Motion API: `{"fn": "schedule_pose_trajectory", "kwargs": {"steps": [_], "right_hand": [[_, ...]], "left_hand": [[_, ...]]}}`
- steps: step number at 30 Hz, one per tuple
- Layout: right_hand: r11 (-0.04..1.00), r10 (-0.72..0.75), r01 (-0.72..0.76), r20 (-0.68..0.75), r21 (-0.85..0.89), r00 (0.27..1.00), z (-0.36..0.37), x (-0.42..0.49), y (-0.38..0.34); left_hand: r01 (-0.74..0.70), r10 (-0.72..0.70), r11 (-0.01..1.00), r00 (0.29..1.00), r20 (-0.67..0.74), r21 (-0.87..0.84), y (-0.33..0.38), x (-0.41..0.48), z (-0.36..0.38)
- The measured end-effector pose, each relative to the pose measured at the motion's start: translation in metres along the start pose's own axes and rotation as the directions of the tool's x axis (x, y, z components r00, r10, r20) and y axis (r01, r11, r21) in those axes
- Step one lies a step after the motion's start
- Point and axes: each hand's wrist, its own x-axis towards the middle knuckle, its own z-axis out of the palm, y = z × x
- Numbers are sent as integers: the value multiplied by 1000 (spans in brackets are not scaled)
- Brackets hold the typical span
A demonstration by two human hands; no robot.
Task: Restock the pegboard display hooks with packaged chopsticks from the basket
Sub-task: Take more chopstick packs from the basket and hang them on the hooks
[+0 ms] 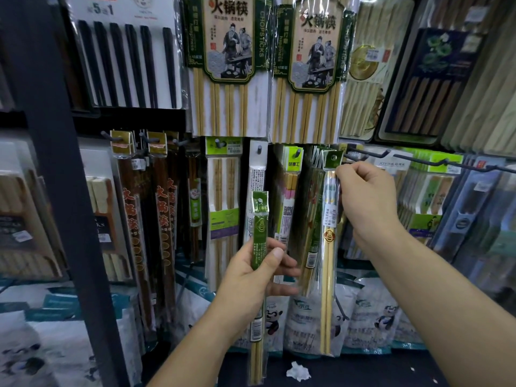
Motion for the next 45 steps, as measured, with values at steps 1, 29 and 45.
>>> {"fn": "schedule_pose_trajectory", "kwargs": {"steps": [1, 29, 45], "right_hand": [[1000, 6, -6, -2, 8, 1000, 0, 0, 0], [999, -24, 25, -42, 39, 999, 1, 1, -9], [995, -48, 45, -40, -84, 998, 2, 4, -1]], "left_hand": [[8, -8, 1000, 1000, 3, 27, 1, 0, 0], [-49, 57, 971, 998, -29, 234, -6, 16, 28], [36, -36, 999, 999, 21, -17, 0, 12, 20]]}}
